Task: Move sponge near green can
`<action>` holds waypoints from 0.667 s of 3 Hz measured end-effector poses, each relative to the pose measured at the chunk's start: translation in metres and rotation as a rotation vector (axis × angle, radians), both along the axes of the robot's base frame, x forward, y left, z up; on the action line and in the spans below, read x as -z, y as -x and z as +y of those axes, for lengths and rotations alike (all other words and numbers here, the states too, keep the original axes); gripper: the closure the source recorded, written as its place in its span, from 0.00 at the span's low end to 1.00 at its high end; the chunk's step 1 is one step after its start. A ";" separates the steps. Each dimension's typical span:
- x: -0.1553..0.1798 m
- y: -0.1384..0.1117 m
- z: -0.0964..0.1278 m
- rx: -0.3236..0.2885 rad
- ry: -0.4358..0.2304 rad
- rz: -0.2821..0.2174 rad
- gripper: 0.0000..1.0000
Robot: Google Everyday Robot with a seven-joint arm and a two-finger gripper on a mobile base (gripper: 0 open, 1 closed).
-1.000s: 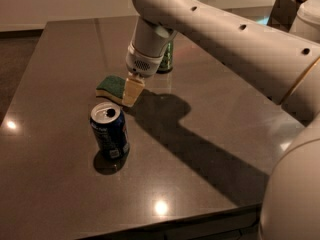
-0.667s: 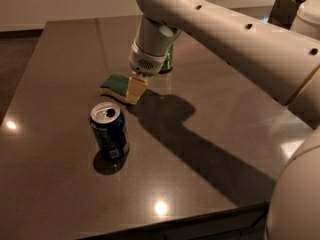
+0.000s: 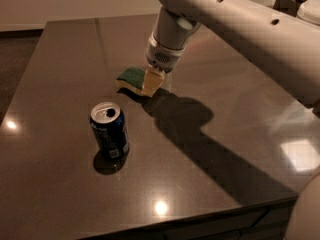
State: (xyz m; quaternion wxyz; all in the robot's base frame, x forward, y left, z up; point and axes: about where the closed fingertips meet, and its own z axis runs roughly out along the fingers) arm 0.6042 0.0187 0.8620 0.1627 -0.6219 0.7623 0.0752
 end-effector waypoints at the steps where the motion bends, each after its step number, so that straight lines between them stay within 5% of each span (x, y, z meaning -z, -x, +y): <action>1: -0.002 -0.005 -0.017 0.029 0.014 -0.002 1.00; 2: 0.002 -0.016 -0.025 0.048 0.025 0.001 0.84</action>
Offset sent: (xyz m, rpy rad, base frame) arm 0.0293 -0.0359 -0.0049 -0.0371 0.0002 -0.0753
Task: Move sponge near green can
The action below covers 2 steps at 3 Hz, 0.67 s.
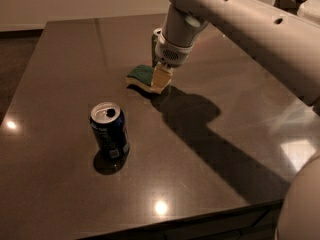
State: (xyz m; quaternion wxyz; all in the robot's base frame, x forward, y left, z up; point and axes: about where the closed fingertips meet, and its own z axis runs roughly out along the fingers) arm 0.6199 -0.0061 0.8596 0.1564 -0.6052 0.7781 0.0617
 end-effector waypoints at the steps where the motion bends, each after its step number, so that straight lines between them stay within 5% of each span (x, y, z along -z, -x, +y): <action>1: 0.004 -0.010 -0.002 0.009 0.006 -0.001 0.61; 2: 0.005 -0.020 -0.004 0.018 0.013 -0.006 0.37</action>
Offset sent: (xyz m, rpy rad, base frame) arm 0.0324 -0.0096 -0.0027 -0.0205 -0.0191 -0.0339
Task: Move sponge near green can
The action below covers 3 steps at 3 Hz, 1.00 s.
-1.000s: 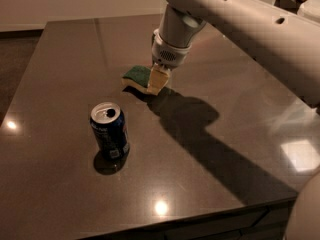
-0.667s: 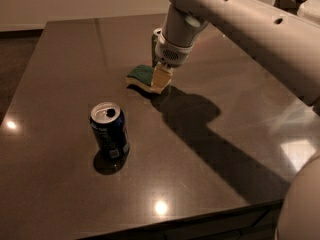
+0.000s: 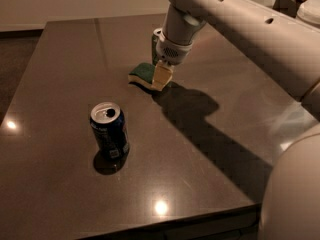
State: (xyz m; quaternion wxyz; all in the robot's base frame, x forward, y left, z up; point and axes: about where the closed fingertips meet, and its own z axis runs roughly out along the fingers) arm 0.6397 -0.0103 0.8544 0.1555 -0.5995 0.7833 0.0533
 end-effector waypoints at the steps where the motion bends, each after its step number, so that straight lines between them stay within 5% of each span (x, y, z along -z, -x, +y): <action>1: 0.001 -0.007 -0.005 0.013 0.010 -0.003 0.14; 2: 0.004 -0.009 -0.011 0.025 0.012 -0.005 0.00; 3: 0.004 -0.009 -0.011 0.025 0.012 -0.005 0.00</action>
Offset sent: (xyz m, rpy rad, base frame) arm 0.0105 -0.0228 -0.0023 -0.0115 -0.0128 -0.0473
